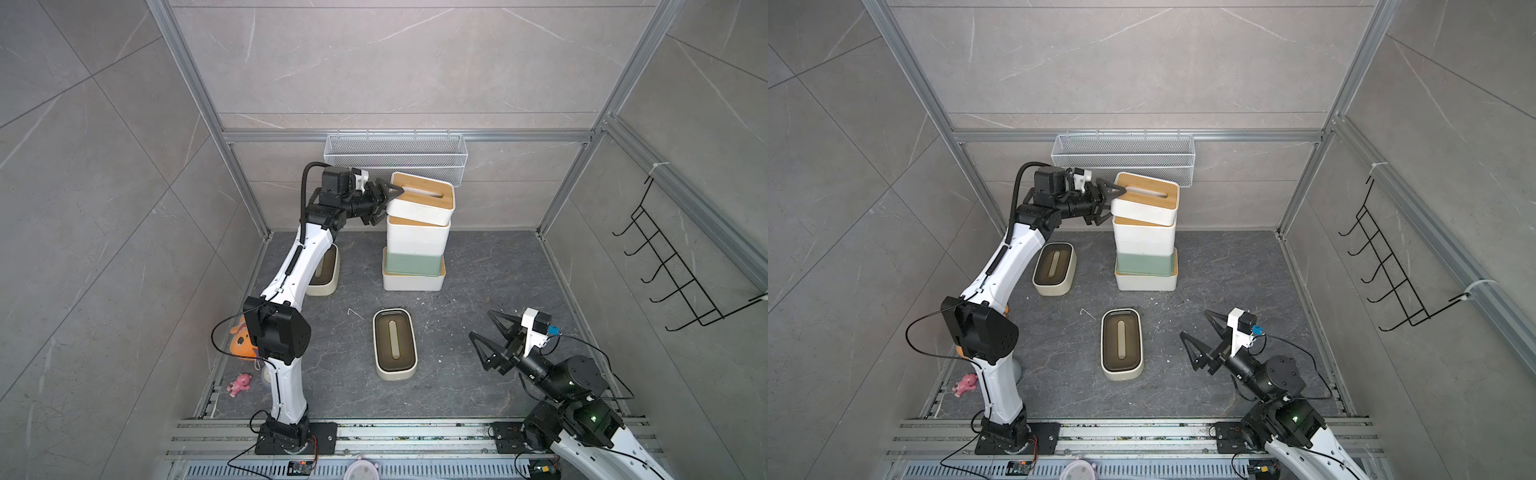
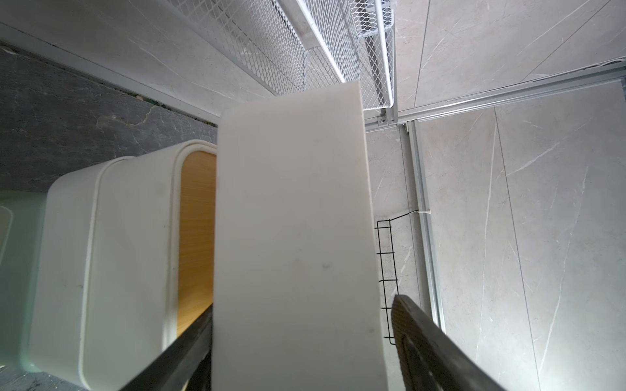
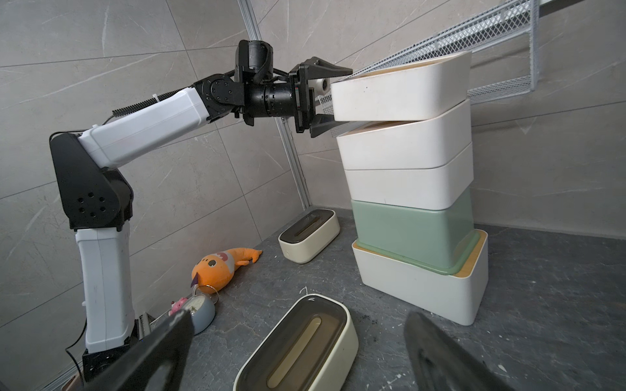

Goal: Stack the tissue boxes
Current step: Place the tissue box at the tissue box.

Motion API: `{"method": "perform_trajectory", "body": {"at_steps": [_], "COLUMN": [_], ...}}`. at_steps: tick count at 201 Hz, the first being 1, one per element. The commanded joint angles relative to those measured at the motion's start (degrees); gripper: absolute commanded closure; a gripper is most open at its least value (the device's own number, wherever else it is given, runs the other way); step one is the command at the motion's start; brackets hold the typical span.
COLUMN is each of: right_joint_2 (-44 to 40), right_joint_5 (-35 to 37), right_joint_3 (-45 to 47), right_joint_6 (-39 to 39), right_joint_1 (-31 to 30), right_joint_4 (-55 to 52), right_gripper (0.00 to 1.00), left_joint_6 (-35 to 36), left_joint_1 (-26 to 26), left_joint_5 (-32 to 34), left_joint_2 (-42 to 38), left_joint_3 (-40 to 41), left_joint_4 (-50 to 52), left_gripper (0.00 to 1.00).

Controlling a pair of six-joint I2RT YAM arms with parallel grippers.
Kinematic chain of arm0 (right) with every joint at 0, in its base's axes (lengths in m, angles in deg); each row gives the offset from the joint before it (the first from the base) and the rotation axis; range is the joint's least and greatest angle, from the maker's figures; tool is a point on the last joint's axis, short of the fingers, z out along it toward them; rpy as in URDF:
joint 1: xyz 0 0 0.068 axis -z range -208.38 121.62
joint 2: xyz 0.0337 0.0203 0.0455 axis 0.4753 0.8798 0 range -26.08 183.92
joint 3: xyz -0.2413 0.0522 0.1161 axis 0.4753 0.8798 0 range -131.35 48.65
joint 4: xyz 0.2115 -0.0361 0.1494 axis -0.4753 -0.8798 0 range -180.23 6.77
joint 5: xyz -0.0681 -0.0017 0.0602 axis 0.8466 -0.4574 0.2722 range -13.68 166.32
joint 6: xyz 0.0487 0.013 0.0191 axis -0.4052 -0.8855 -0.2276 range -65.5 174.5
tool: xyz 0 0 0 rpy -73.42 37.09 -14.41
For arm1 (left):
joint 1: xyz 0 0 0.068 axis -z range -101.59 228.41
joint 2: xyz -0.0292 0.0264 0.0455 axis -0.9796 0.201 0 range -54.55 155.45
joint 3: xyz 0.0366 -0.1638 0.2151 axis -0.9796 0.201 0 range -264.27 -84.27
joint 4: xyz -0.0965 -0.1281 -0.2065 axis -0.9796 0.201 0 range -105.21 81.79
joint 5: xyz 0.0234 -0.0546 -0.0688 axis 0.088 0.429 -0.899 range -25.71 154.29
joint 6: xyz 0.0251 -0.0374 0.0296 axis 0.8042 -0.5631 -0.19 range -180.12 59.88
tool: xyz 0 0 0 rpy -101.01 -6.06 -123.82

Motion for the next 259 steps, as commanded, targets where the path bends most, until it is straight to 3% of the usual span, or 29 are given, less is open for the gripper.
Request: {"method": "perform_trajectory", "body": {"at_steps": [1, 66, 218, 259], "right_joint_2": [0.4, 0.8, 4.5, 5.5], "right_joint_5": [0.6, 0.7, 5.1, 8.3], "right_joint_3": [0.1, 0.3, -4.7, -4.0], "right_joint_6": [-0.2, -0.7, 1.5, 0.4], "right_joint_1": [-0.3, -0.3, -0.3, -0.3], "right_joint_4": [-0.3, -0.3, -3.0, 4.9], "right_gripper": [0.00, 0.00, 0.00, 0.00], "left_joint_6": [4.4, 9.2, 14.4, 15.6], "left_joint_1": [0.1, 0.1, -0.7, -0.8], "left_joint_5": [0.5, 2.8, 6.5, 7.5], "left_joint_2": [-1.1, 0.5, 1.7, 2.0], "left_joint_3": [-4.9, -8.9, -11.0, -12.8], "left_joint_4": [2.1, 10.6, 17.0, 18.7], "left_gripper": [0.21, 0.19, 0.19, 0.18]}}
